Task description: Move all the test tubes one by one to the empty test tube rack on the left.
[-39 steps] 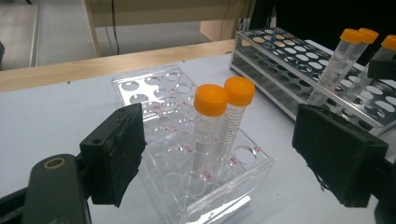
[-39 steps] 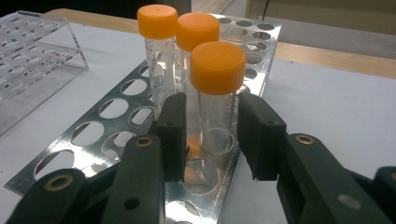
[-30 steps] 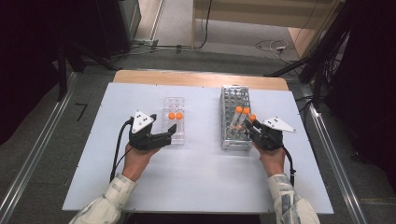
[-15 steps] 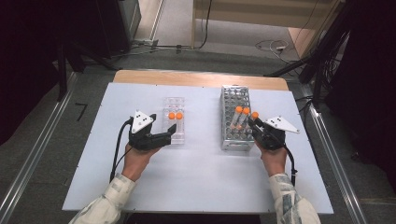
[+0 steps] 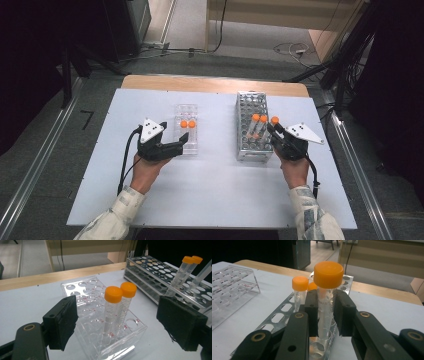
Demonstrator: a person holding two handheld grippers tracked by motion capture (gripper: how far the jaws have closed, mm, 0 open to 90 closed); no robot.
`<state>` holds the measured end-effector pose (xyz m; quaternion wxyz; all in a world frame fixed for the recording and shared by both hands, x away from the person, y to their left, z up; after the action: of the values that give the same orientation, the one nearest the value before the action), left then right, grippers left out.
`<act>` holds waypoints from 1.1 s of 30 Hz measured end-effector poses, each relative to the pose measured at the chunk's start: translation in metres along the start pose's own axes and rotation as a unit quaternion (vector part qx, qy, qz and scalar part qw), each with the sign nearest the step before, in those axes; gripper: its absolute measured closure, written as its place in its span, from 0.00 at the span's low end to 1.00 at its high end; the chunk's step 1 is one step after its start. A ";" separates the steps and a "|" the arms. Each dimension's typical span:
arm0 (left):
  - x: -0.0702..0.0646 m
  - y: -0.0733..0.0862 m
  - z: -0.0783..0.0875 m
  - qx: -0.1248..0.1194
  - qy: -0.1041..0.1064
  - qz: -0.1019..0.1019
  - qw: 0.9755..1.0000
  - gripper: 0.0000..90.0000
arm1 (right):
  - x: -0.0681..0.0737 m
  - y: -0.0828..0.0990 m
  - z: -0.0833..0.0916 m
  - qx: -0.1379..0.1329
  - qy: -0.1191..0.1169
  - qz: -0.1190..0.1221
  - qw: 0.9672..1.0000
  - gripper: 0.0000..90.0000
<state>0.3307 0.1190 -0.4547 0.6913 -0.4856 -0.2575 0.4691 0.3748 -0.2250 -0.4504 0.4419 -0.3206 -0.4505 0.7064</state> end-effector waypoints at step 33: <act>-0.012 -0.003 0.003 -0.006 0.017 -0.010 1.000 0.20 | 0.062 -0.019 0.025 -0.019 -0.126 0.007 0.992 0.80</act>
<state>0.3242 0.1092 -0.4491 0.6970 -0.4953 -0.2533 0.4525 0.3348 -0.1732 -0.4266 0.3706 -0.2402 -0.5141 0.7353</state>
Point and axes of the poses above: each handheld gripper's, and its own axes: z roughly backward along the jaws, y roughly out of its underside, x roughly to its left, the point moved 5 cm from there along -z, roughly forward along the jaws, and after that the axes turned 3 degrees about x, right-handed, at the moved point
